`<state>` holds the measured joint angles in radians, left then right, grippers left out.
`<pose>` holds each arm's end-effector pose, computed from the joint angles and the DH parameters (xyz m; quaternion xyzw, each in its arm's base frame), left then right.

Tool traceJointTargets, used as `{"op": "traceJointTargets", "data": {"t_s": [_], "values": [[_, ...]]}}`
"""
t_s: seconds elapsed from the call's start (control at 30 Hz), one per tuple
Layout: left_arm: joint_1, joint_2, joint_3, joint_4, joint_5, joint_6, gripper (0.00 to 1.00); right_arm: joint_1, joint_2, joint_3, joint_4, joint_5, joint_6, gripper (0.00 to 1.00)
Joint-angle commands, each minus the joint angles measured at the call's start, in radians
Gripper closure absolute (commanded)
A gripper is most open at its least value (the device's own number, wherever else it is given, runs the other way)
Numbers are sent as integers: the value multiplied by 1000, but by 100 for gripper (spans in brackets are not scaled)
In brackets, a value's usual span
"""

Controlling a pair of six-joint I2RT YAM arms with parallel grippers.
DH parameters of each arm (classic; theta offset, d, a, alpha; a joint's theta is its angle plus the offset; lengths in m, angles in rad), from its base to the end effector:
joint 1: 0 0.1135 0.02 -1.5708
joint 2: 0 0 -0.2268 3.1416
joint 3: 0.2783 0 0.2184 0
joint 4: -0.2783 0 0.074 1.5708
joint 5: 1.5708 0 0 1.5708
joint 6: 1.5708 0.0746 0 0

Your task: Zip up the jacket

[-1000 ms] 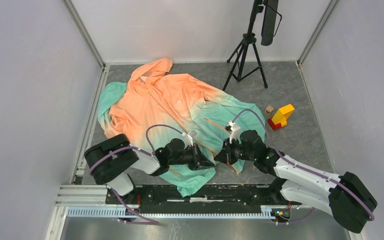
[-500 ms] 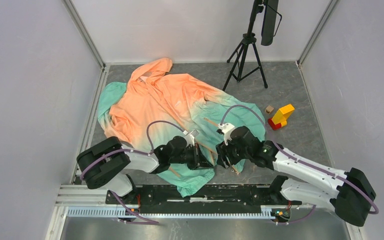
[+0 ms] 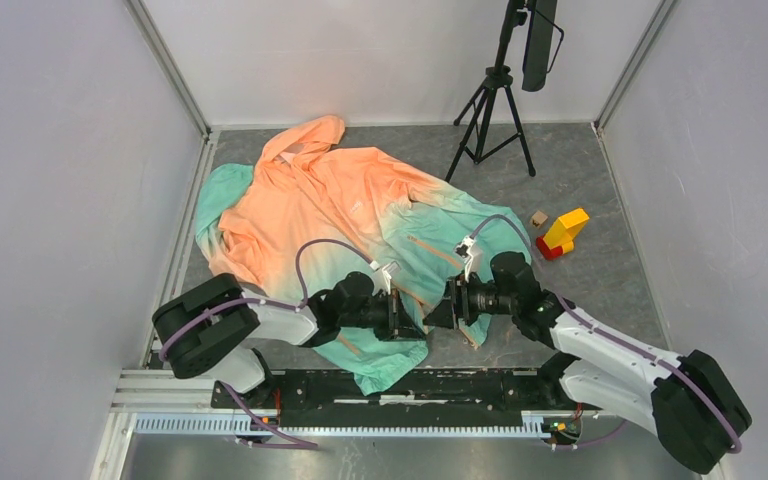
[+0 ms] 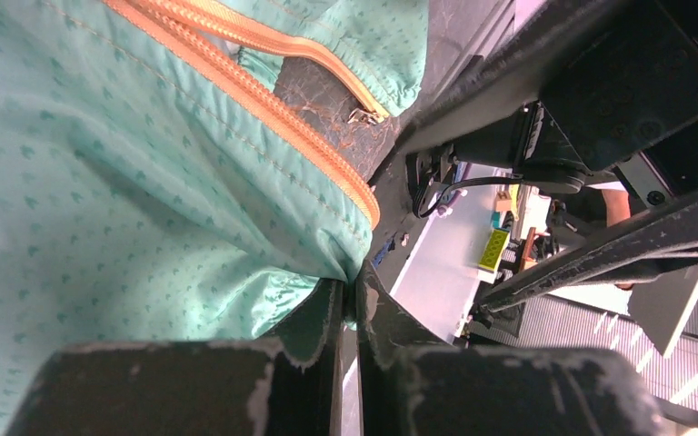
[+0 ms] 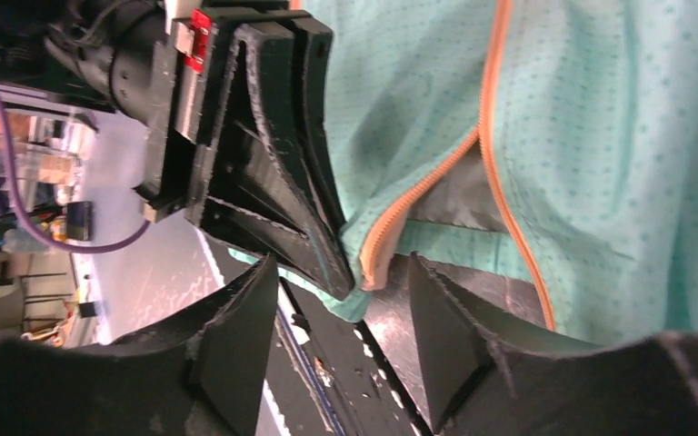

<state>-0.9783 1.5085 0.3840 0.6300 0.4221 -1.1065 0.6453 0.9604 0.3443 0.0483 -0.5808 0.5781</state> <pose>0.1286 -0.2458 0.1089 0.0534 0.8448 -0.5235 0.0973 0.1440 0.1596 0.1536 -0.1658 0.8351 0.4701 0.2329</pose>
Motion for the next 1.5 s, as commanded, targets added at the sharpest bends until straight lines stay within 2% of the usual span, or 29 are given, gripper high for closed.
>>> {"op": "traceJointTargets", "data": {"t_s": [0.0,0.1,0.27,0.47,0.53,0.63,0.67,0.73,0.8,0.87,0.97,1.2,1.3,1.47], "values": [[-2,-41,22,35,20,50,90,-3,38,-34,177,-96,74,43],[-2,-46,24,31,20,50,90,-4,71,-63,222,-95,86,49],[-2,-58,31,1,18,62,91,-4,99,-81,251,-88,87,50],[-2,-31,39,7,18,52,91,-4,128,-129,414,-149,186,60],[-1,-26,38,15,20,47,91,-3,130,-128,420,-149,187,70],[-1,-35,33,17,16,43,90,-6,131,-124,412,-143,181,92],[-2,-41,29,16,12,42,88,-6,127,-121,398,-133,175,97],[-2,-54,16,18,4,37,80,-6,117,-119,389,-124,170,100],[-1,-68,3,22,-6,35,65,-6,114,-115,382,-127,165,100],[-2,-83,-3,21,-13,33,54,-6,115,-111,370,-132,156,100],[-2,-92,-2,13,-18,37,49,-6,112,-114,367,-134,155,100],[-2,-92,-5,8,-30,35,58,-6,90,-116,342,-131,145,100],[-2,-84,1,4,-28,37,67,-6,86,-113,332,-127,139,100],[-1,-89,-1,-34,-51,49,87,-7,78,-90,267,-107,91,100]]}}
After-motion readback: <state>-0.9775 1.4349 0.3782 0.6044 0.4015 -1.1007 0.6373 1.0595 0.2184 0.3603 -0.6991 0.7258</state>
